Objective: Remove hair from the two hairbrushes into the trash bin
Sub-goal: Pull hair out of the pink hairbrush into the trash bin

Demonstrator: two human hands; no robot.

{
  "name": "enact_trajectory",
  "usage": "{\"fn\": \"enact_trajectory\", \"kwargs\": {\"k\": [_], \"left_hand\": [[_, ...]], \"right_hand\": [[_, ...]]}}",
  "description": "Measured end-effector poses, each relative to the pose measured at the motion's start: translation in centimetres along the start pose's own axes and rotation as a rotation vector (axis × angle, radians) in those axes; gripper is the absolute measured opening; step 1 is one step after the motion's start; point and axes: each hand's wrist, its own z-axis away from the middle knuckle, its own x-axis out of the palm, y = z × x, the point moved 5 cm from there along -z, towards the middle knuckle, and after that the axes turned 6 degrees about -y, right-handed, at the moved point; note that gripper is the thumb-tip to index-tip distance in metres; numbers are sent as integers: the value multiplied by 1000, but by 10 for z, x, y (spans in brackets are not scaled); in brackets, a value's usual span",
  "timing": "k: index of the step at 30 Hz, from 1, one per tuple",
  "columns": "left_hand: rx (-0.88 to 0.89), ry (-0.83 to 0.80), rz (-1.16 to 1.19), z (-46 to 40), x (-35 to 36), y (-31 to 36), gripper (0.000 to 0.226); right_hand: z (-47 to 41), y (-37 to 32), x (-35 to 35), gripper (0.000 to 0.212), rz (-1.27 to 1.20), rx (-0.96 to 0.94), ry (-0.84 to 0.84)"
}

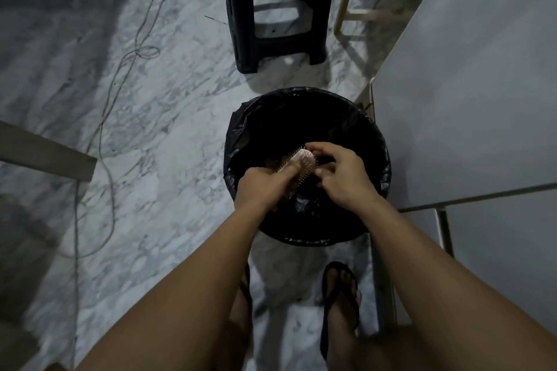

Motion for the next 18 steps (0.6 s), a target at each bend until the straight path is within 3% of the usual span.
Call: {"fn": "enact_trajectory", "kwargs": {"k": [4,8,13,18], "left_hand": [[32,-31,-43,-13,3,0,58],[56,-79,-65,-24,5,9,46],[56,-92,-65,-33,-4,21,46],[43,-90,-102,-36,-13,24,47]], "right_hand": [[-5,3,6,59,169,-41,-100],[-21,-10,-3,32,324,-57,-30],[-30,-23,-15,11,206,-91,96],[-36,-20,-31,19,101,-4,151]]}}
